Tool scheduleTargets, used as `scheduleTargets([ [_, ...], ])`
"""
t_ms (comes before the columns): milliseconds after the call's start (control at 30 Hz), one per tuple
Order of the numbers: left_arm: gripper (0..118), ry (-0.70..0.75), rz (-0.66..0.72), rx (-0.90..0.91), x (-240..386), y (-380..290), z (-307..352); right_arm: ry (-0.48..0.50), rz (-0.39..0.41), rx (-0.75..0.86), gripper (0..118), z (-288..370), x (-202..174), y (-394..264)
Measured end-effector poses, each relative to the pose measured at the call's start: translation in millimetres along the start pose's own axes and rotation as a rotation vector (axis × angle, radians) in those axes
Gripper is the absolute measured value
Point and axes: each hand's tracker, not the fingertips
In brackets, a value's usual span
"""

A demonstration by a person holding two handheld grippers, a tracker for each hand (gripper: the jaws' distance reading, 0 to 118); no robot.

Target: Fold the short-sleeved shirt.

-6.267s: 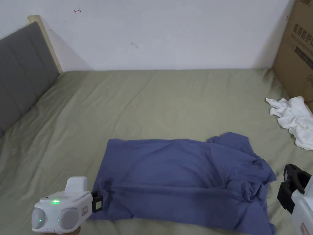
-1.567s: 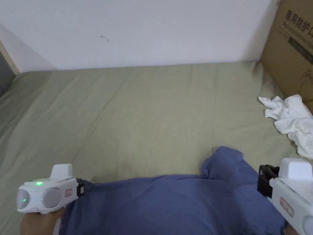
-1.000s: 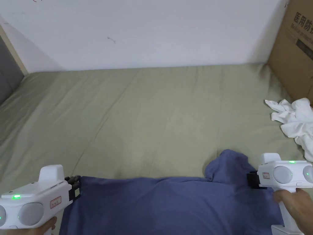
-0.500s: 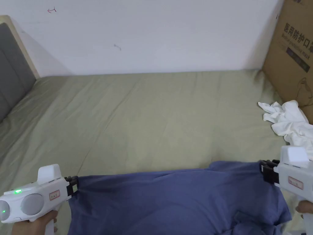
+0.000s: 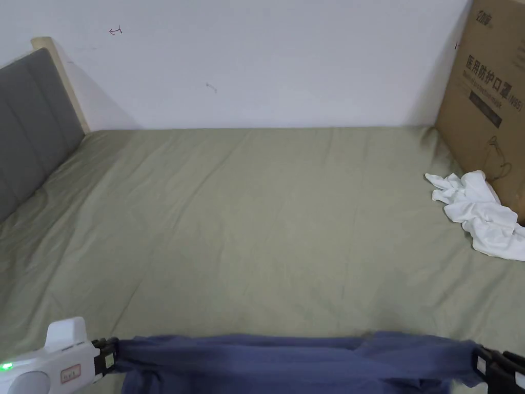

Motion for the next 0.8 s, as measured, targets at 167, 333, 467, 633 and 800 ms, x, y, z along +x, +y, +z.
scheduleTargets([
  [167,0,0.02,0.006,-0.063,-9,-46,-14,-0.058,-0.018,-0.119,2,-19,5,-43],
  [333,0,0.032,0.039,-0.101,-11,-70,-21,-0.108,-0.058,-0.205,2,-50,12,-69],
  [467,0,0.038,0.04,-0.091,-12,-77,-22,-0.128,-0.094,-0.217,2,-56,16,-73],
  [633,16,0.047,0.021,-0.087,-1,-72,-11,-0.15,-0.093,-0.143,11,-27,1,-51],
  [800,108,-0.006,-0.011,0.084,28,-47,30,-0.125,-0.046,0.092,100,19,-26,-3],
])
